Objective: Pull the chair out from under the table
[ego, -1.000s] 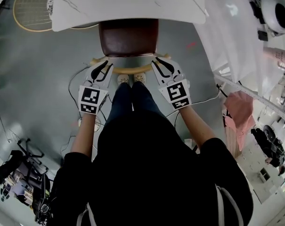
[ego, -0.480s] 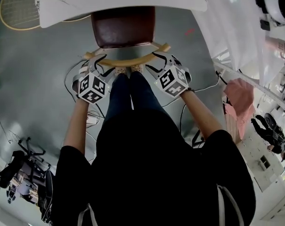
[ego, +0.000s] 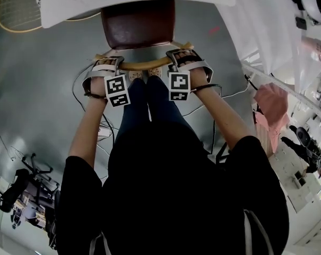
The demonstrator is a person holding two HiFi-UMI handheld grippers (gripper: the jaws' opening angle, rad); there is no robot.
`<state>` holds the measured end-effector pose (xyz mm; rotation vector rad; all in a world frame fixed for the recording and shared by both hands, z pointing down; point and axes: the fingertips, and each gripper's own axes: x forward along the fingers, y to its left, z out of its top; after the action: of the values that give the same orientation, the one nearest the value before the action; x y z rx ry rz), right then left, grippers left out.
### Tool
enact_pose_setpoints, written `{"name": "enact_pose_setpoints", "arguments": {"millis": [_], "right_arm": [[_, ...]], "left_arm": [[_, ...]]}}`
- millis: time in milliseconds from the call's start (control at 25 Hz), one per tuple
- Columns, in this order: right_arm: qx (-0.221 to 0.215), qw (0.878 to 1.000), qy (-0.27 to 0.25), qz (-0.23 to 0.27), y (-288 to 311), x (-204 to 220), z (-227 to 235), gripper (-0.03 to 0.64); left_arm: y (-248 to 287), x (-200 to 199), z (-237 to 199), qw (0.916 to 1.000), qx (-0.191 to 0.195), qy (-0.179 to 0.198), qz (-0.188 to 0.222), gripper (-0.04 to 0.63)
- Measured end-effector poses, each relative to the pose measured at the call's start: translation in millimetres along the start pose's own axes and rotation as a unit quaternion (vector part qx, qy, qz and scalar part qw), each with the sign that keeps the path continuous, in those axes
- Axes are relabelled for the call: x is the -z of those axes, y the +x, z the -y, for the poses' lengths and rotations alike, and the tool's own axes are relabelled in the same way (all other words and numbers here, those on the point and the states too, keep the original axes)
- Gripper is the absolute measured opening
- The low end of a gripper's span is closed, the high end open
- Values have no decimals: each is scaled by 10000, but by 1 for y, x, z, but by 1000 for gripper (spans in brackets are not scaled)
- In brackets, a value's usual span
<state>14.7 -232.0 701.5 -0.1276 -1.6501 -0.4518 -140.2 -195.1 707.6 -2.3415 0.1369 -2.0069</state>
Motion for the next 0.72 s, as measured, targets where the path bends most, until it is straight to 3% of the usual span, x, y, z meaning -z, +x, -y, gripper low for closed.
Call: {"name": "enact_pose_setpoints", "arguments": {"millis": [160,240,280,720], "right_arm": [[131,9991,-222,-327,17,2,5,204],[309,9983,-261,-424,22,4,9,202],[386,9977,-320,-460,23,4,10,178],[273,9956,-709,-548,21,-1,-9,158]], "left_arm": [[15,7,-4,9990,-103,264,-351,267],[18,8,-11,9984,-257,279,-422,188],[19,8,-12,9981,-294,299,-458,179],[19,7,8,9964,-232,600,-550,158]]}}
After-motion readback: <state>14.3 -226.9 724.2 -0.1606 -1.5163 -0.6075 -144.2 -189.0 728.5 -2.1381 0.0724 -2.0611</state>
